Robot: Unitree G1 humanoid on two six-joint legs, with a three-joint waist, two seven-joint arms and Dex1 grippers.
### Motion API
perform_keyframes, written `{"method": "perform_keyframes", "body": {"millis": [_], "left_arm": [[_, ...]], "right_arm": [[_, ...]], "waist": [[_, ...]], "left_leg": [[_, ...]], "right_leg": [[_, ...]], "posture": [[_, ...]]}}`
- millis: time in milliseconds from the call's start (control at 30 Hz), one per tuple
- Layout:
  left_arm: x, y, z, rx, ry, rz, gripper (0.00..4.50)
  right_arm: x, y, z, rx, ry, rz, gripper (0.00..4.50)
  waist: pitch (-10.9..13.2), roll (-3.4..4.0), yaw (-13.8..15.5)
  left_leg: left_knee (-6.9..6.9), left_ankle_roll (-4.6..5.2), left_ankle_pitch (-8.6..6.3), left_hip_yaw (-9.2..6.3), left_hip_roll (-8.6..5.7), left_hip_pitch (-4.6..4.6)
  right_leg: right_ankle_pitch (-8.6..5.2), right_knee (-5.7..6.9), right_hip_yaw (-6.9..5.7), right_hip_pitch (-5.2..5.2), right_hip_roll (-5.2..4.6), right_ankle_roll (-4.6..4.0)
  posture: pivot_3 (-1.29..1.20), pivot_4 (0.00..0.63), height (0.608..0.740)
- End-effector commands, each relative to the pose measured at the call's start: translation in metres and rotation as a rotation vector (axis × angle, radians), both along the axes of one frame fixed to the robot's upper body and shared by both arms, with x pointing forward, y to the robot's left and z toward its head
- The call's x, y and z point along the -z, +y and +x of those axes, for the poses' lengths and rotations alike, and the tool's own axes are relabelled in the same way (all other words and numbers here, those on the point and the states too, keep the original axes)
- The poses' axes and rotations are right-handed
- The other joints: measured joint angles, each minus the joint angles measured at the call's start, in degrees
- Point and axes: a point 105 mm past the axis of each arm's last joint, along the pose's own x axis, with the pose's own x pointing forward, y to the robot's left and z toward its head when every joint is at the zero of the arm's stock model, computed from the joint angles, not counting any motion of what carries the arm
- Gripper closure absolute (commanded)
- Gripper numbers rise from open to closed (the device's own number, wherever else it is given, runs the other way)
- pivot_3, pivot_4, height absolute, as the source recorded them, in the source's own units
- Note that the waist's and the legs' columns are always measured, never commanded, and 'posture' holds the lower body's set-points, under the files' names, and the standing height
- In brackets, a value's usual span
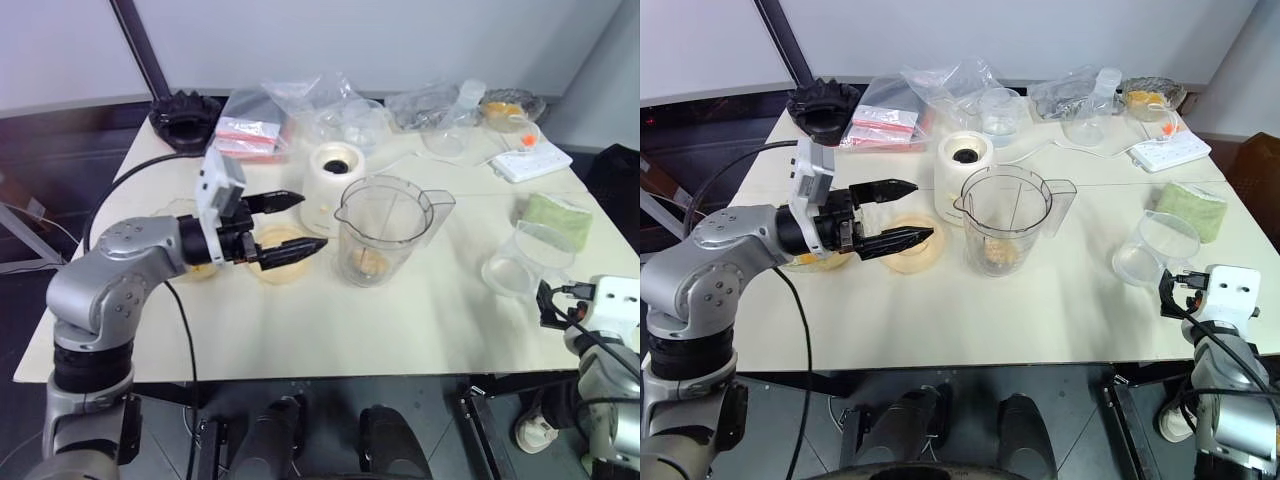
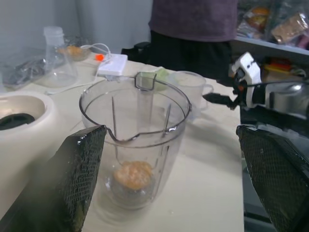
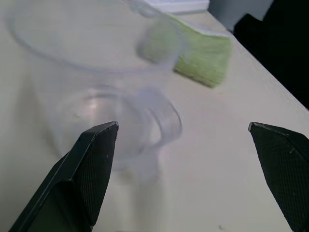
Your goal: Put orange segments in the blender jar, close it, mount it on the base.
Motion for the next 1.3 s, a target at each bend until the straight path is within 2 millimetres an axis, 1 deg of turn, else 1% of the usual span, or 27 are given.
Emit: {"method": "perform_keyframes", "body": {"millis": [33,233,333,500,733,800,867,1033,1067,1100,1267,1300], "left_arm": [[-0.008,-0.005,-0.008,0.016,-0.038,-0.001,0.01],[-0.011,-0.008,-0.008,0.010,-0.039,-0.003,0.01],[-0.011,-0.008,-0.007,0.003,-0.038,-0.001,0.01],[-0.011,-0.010,-0.007,-0.004,-0.033,0.008,0.01],[-0.009,-0.009,-0.006,-0.029,-0.033,0.031,0.01],[-0.009,-0.007,-0.005,-0.043,-0.033,0.034,0.00],[-0.009,-0.006,-0.005,-0.047,-0.033,0.033,0.00],[-0.009,-0.005,-0.006,-0.056,-0.033,0.037,0.00],[-0.009,-0.005,-0.005,-0.057,-0.033,0.038,0.00],[-0.009,-0.005,-0.005,-0.059,-0.033,0.039,0.00],[-0.010,-0.004,-0.006,-0.059,-0.035,0.044,0.00],[-0.010,-0.003,-0.006,-0.060,-0.036,0.048,0.00]], "right_arm": [[-0.006,-0.009,0.004,0.014,-0.018,-0.060,0.00],[-0.004,-0.020,0.009,0.037,-0.019,-0.071,0.00],[-0.002,-0.025,0.014,0.039,-0.021,-0.074,0.00],[0.000,-0.037,0.033,0.057,-0.032,-0.085,0.00],[0.002,-0.040,0.053,0.056,-0.059,-0.086,0.00],[0.000,-0.039,0.058,0.044,-0.073,-0.093,0.52],[0.001,-0.039,0.061,0.039,-0.079,-0.096,1.26],[0.002,-0.036,0.065,0.022,-0.095,-0.092,3.82],[0.002,-0.036,0.066,0.021,-0.097,-0.091,4.26],[0.002,-0.035,0.066,0.020,-0.100,-0.091,4.43],[0.002,-0.034,0.068,0.012,-0.109,-0.083,4.43],[-0.002,-0.033,0.069,0.009,-0.119,-0.082,4.43]], "waist": [[0.0,0.03,0.0],[0.0,0.04,0.0],[0.0,0.04,0.0],[0.0,0.04,-0.2],[0.0,0.04,-1.1],[0.0,0.04,-1.3],[0.0,0.06,-1.4],[0.0,0.07,-1.3],[0.0,0.07,-1.3],[0.0,0.07,-1.3],[0.0,0.05,-1.3],[0.0,0.06,-1.4]], "left_leg": [[0.00,0.00,0.00,0.00,-0.01,0.00],[0.05,-0.02,0.00,0.02,-0.01,0.01],[0.04,-0.01,0.01,0.02,-0.01,0.01],[0.06,-0.01,0.01,0.08,-0.02,0.03],[0.03,0.01,0.02,0.09,-0.01,0.04],[0.03,0.01,0.03,0.09,-0.02,0.04],[0.03,0.01,0.03,0.09,-0.02,0.04],[0.03,0.02,0.03,0.09,-0.02,0.04],[0.03,0.02,0.03,0.09,-0.04,0.04],[0.03,0.02,0.03,0.09,-0.04,0.04],[0.03,0.01,0.03,0.06,-0.05,0.06],[0.03,0.01,0.03,0.06,-0.05,0.06]], "right_leg": [[0.00,0.00,0.00,0.00,0.00,0.00],[-0.01,0.00,0.01,0.03,0.05,-0.02],[-0.02,0.00,0.02,0.03,0.05,-0.03],[-0.02,-0.02,0.03,0.06,0.06,-0.03],[-0.02,-0.02,0.05,0.05,0.08,-0.04],[-0.02,-0.01,0.05,0.06,0.08,-0.04],[-0.02,-0.02,0.05,0.06,0.08,-0.04],[-0.02,-0.02,0.06,0.06,0.09,-0.03],[-0.02,-0.02,0.06,0.07,0.08,-0.04],[-0.02,-0.02,0.06,0.08,0.07,-0.03],[-0.03,-0.04,0.07,0.12,0.08,-0.04],[-0.03,-0.04,0.07,0.11,0.08,-0.04]], "posture": [[0.00,0.150,0.740],[0.00,0.150,0.740],[0.00,0.150,0.740],[0.00,0.150,0.740],[0.00,0.150,0.740],[0.00,0.150,0.740],[0.00,0.150,0.740],[0.00,0.150,0.740],[0.00,0.150,0.740],[0.00,0.150,0.740],[0.00,0.150,0.740],[0.00,0.150,0.740]]}}
